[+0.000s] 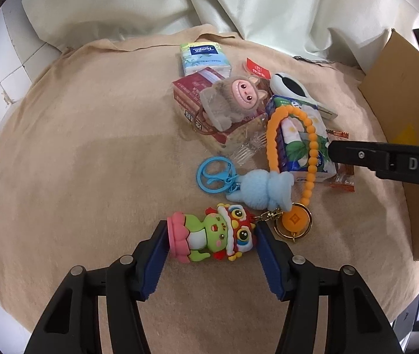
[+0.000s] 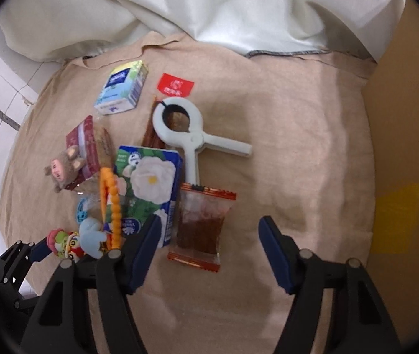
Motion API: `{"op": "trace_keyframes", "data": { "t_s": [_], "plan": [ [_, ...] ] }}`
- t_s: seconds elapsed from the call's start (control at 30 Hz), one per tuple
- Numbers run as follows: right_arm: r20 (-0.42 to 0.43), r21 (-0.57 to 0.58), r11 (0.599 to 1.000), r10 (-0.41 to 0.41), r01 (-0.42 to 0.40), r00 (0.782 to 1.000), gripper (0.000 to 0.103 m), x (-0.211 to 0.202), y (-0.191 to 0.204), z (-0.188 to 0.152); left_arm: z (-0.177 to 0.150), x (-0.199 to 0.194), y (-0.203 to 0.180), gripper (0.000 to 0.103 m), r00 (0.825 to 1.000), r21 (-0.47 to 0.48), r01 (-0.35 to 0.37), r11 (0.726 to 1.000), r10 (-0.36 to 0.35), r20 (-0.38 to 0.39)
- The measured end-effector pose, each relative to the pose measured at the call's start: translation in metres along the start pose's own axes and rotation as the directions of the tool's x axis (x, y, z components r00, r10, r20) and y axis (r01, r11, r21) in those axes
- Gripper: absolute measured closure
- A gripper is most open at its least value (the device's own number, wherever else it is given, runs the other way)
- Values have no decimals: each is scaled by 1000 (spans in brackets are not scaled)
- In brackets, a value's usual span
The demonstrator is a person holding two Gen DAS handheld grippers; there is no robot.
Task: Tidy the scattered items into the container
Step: 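Grasp the green-and-pink frog keychain with the left gripper while the right grasps the red snack packet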
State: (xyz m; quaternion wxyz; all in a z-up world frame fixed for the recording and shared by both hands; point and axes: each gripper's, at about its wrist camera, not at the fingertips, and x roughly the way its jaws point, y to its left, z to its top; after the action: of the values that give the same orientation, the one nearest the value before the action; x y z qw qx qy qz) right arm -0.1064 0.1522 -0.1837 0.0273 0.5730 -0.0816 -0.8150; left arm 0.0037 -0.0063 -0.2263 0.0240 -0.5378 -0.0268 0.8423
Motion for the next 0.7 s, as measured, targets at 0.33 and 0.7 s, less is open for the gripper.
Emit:
{"op": "trace_keyframes", "data": {
  "t_s": [0.33, 0.7],
  "plan": [
    [-33, 29, 999, -15, 16, 999, 31, 6, -10, -9, -6, -6, 18, 44, 997, -89, 64, 994, -68, -45],
    [-2, 18, 1000, -1, 1, 1000, 65, 6, -11, -6, -8, -7, 14, 45, 998, -58, 61, 996, -62, -23]
  ]
}}
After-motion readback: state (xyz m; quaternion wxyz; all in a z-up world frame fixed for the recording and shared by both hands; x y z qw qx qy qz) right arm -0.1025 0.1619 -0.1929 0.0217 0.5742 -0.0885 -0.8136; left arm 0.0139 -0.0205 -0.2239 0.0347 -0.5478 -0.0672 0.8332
